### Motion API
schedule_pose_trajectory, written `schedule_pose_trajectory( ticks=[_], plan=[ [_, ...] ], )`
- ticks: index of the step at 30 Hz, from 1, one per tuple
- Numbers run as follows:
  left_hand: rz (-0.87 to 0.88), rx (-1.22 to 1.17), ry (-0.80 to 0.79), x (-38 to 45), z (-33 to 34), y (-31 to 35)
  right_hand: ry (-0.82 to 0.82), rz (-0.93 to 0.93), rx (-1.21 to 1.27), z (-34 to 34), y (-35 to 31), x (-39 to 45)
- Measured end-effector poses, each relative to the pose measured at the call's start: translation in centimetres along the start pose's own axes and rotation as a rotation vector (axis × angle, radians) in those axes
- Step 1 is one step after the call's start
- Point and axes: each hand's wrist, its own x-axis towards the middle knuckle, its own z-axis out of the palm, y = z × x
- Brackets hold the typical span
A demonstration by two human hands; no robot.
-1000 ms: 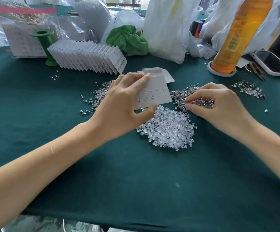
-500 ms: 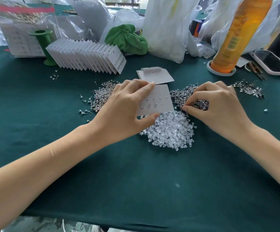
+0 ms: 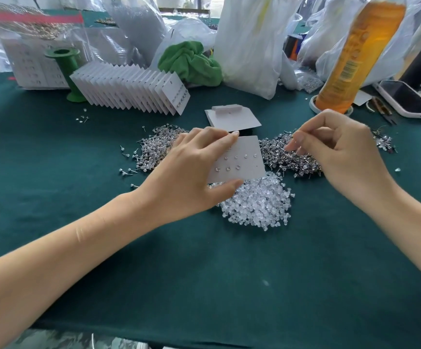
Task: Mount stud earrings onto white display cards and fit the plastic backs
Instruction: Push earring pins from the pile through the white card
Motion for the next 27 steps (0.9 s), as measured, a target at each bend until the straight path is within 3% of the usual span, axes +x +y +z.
schedule_pose_trajectory(
  ticks=[8, 22, 27],
  plan=[
    [0.031, -0.121, 0.014, 0.0, -0.3, 0.2, -0.119, -0.045, 0.14, 1.6, -2.0, -1.7],
    [0.065, -0.1, 0.038, -0.2, -0.2, 0.8, -0.195, -0.068, 0.06, 2.3, -1.7, -1.9],
    [0.052, -0.107, 0.032, -0.2, -0.2, 1.0, -0.194, -0.1, -0.071, 2.3, -1.6, -2.1]
  ],
)
